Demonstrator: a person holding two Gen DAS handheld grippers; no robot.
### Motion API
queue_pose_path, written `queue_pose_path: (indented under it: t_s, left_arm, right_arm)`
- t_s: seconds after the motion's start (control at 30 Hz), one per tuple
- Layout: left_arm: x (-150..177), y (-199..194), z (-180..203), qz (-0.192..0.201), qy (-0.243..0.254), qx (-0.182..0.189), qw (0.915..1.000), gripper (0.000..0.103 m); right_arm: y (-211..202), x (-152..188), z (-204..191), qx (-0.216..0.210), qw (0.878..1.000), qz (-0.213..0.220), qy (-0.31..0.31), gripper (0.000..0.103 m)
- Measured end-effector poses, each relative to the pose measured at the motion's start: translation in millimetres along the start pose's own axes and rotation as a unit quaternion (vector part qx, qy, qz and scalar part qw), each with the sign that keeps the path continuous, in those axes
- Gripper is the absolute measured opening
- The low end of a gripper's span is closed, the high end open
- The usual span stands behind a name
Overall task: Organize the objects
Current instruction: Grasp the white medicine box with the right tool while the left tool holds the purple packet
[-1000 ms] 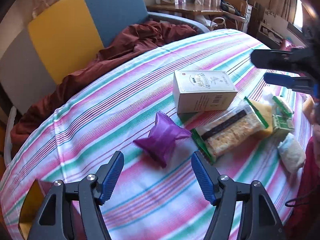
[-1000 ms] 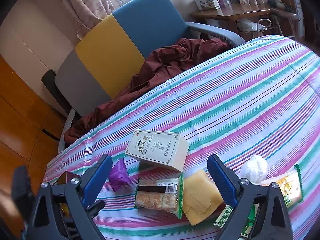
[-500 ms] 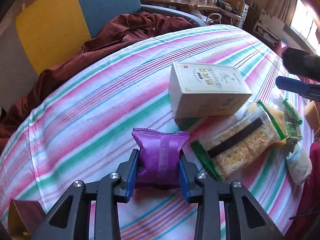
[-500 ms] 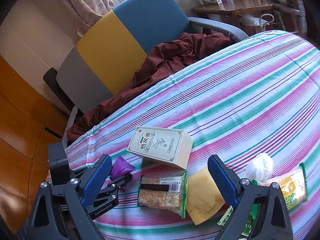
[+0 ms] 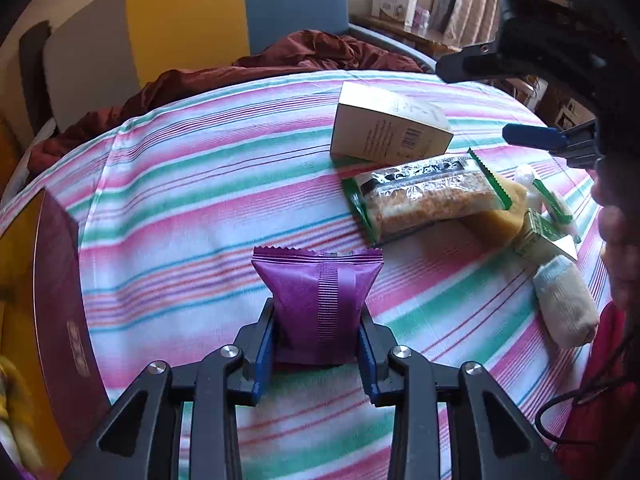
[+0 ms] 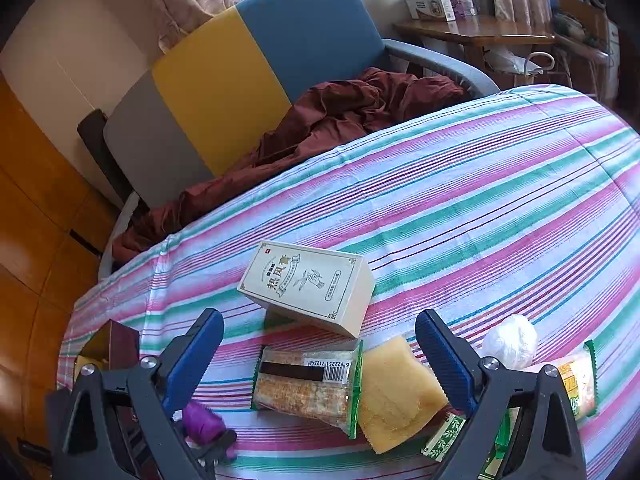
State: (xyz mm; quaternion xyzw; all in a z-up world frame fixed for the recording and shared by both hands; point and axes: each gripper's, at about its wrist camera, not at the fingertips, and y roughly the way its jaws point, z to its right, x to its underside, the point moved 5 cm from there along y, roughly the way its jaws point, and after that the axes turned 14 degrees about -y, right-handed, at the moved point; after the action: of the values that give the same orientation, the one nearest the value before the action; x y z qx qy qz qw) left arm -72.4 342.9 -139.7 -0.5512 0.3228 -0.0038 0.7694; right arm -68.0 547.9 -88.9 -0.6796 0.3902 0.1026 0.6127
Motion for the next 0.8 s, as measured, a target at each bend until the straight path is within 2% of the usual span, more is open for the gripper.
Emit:
queue_pose_path:
  t_s: [0.13,0.23,0.37,0.5,0.6,0.7,0.73,0.77,0.8]
  left_arm:
    - [0.7,1.3,-3.5,0.008,-0.018,0.013,0.9997,0.035]
    - [1.0,0.7,-5.1,0.011,-0.017,0.021,0.9996,0.035]
    - [2.2,-0.5,-7.1,0.013,-0.023,0.037,0.9989,0.035]
    - [1.4,0.8,-7.9,0.017,-0.031,0.048,0.9982,0.035]
    - [4.1,-0.5,-6.4,0.019,-0.036,0.056,0.9976,0.035]
    - [4.0,-1.0,-7.7,0.019,-0.042,0.064,0.9969,0.035]
    - [4.3,-1.2,-7.8,0.019,-0.042,0.066,0.9968,0.035]
    - [4.4,-1.4,-7.8,0.019,-0.043,0.068,0.9966,0.035]
    - [4.9,-1.8,-8.2,0.020,-0.044,0.068,0.9965,0.035]
  right_arm:
    - [9.8,-0.1,-9.2,0.006,0.999,-0.022,-0.033,0.097]
    - [17.5,-9.3,-24.6,0.018,0.994,-0.038,-0.102,0.097]
    - [39.3,-21.2,-43.7,0.043,0.971,-0.078,-0.223,0.101]
    - [62.1,-26.0,-55.3,0.060,0.939,-0.127,-0.315,0.103]
    - [79.6,-28.5,-57.4,0.062,0.923,-0.158,-0.346,0.103]
    - [99.8,-26.1,-54.7,0.069,0.916,-0.186,-0.348,0.103]
    - [106.2,-24.0,-53.3,0.065,0.918,-0.192,-0.341,0.094]
    - [111.7,-23.7,-52.2,0.074,0.918,-0.195,-0.338,0.070]
    - [114.1,-24.9,-52.0,0.085,0.919,-0.191,-0.334,0.061]
